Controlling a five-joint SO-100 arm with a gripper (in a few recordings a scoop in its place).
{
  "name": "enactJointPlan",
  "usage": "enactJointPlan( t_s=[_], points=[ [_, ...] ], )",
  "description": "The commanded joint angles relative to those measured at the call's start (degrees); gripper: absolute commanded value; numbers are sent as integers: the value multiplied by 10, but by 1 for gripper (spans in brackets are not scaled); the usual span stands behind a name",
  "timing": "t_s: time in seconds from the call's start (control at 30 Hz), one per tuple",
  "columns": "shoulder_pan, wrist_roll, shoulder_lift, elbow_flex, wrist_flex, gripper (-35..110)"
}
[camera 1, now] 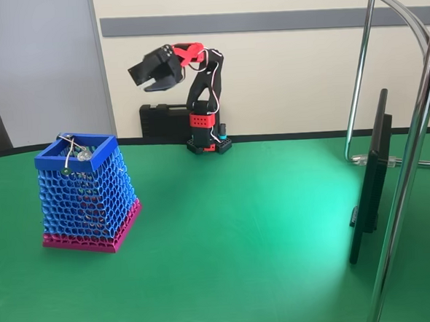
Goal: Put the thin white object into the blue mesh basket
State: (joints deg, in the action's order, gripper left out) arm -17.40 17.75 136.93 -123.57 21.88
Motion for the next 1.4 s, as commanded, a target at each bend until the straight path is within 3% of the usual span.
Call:
enactJointPlan(
  t_s=[0.0, 0.83, 1.37],
  points=[
    [39, -52, 82, -58, 7, 11],
    [134, -184, 454, -478, 84, 0],
    [149, -194, 535, -531, 237, 1]
  ],
)
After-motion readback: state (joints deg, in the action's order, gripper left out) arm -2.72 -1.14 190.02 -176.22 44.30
